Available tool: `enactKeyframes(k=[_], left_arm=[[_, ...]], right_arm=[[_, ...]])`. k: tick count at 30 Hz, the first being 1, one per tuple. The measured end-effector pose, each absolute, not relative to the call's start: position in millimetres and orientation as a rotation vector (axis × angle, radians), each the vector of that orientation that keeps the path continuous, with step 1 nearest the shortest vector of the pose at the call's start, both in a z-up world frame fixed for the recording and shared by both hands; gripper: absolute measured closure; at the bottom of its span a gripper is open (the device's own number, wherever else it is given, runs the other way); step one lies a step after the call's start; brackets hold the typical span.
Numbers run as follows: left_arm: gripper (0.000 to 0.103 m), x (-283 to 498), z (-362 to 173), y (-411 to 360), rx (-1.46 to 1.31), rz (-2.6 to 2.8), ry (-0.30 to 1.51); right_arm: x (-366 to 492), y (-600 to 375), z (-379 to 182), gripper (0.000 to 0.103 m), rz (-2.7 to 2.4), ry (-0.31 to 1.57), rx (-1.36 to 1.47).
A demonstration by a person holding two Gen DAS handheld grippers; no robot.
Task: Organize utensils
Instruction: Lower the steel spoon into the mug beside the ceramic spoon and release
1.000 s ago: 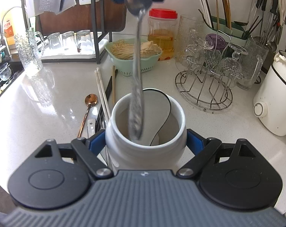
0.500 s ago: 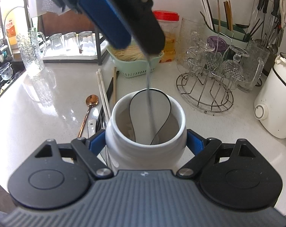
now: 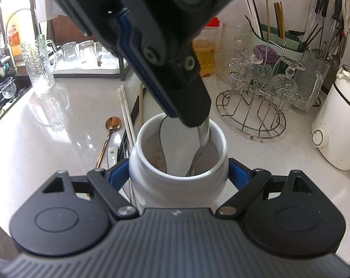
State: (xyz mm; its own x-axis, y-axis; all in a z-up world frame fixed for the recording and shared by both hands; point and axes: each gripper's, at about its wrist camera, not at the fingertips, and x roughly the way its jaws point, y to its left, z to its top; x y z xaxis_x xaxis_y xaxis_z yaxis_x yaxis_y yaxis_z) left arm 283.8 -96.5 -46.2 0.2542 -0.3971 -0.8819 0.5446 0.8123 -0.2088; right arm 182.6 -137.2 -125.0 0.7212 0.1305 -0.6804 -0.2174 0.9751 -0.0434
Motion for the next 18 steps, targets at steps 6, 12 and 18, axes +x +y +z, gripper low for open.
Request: enactKeyframes(k=[6,12,18], left_arm=[[0.097,283,-39,-95,0.146,-0.657,1.120],[0.092,282,-33,-91,0.151,-0.644,1.087],[0.071,278,-24,-81,0.143,-0.613,1.018]], right_arm=[[183,-137,-125,0.012,0.192,0.741,-0.122],[182,-138,-126,0.012,0.188,0.740,-0.120],[182,-138,-126,0.012,0.188,0.739,-0.120]])
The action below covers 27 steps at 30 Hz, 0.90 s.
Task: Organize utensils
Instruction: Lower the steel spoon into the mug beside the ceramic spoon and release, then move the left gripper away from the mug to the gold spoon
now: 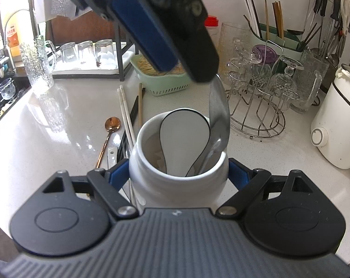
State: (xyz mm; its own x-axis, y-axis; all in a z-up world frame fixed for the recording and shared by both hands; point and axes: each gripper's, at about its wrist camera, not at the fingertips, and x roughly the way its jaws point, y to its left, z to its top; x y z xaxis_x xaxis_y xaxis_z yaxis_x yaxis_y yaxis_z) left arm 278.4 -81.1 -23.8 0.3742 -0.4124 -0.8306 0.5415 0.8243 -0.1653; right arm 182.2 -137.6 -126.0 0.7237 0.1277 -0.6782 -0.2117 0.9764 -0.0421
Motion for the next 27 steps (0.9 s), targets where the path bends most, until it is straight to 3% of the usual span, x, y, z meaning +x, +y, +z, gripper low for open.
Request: enactKeyframes(k=[3,18,27], left_arm=[[0.062,276,-19,-75,0.127,-0.603,0.983],[0.061,266,-12,-39,0.056,-0.485,0.838],[0.061,264,-40,-4,0.003,-0.391,0.886]], right_arm=[[182,-137,-126,0.012,0.187,0.738,-0.121],[181,-137,-126,0.012,0.177,0.733,-0.115],[180,-136,-126,0.012,0.175,0.729,-0.116]])
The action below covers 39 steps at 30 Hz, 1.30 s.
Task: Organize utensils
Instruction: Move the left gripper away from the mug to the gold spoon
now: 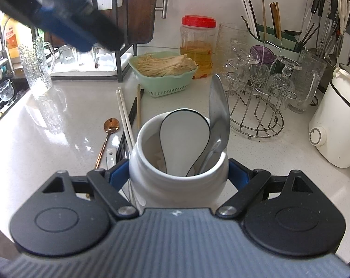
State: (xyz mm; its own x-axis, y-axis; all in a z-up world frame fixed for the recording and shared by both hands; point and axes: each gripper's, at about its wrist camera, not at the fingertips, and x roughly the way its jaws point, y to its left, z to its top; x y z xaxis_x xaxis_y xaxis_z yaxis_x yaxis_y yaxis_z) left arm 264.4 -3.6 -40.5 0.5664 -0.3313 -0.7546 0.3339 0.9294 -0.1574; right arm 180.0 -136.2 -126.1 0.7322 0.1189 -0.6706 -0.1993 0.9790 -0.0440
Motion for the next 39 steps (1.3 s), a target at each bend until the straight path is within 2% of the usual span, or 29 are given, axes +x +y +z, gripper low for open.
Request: enactKeyframes(k=[27,39], left_arm=[[0.061,258,-106,37,-0.085,-0.276,0.991],[0.061,278,-152,47,-0.105,-0.206,1.045]], right_arm=[[179,-138,-126,0.012,0.174,0.734,-0.105],[186,-139,-122,0.012,0.189,0.789,-0.119]])
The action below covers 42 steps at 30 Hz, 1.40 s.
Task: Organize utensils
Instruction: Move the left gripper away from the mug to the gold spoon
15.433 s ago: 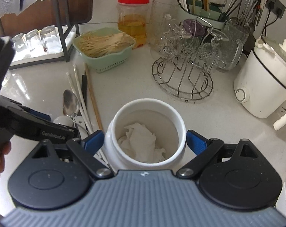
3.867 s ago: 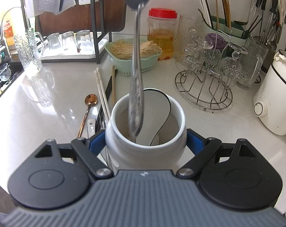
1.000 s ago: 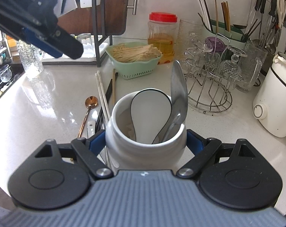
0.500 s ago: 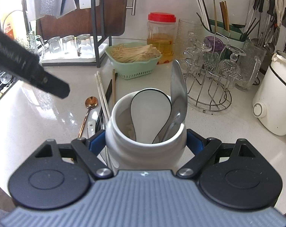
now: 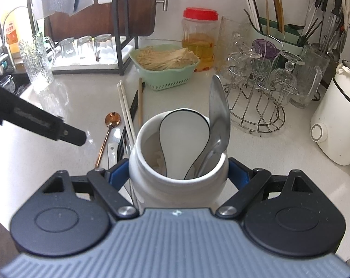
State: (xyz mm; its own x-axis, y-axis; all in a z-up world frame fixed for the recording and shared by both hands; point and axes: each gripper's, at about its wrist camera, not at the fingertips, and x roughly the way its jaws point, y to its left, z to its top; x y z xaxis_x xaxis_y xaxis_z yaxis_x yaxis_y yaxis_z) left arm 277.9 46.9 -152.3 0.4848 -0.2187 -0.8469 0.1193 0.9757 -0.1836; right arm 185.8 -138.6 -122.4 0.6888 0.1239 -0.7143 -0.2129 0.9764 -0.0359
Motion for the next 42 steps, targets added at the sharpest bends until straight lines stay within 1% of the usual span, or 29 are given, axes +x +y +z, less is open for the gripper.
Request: enactKeyframes(k=[13,24,35,40,41,42], left_arm=[[0.061,309,-182,51,-0.085,-0.167,1.023],[0.061,335,-192,33,0.034,-0.178,0.964],[0.061,351,-195,28,0.052,-0.188,0.957],[0.064,354,-196,23,0.078,-0.176,0.967],[0.069,354,-197,23,0.076,-0.176,0.969],[0.069,354,-197,23,0.076,-0.174,0.970]], right_arm=[[187,-138,-121,0.012,0.182,0.806,-0.116],[186,-139,-122,0.012,0.175,0.800,-0.109],[188,-139,-121,0.012,0.175,0.812,-0.111],[189,-139,-121,0.012,0.176,0.814,-0.112],[189,-139,-121,0.012,0.176,0.814,-0.112],[189,-139,-121,0.012,0.176,0.815,-0.112]])
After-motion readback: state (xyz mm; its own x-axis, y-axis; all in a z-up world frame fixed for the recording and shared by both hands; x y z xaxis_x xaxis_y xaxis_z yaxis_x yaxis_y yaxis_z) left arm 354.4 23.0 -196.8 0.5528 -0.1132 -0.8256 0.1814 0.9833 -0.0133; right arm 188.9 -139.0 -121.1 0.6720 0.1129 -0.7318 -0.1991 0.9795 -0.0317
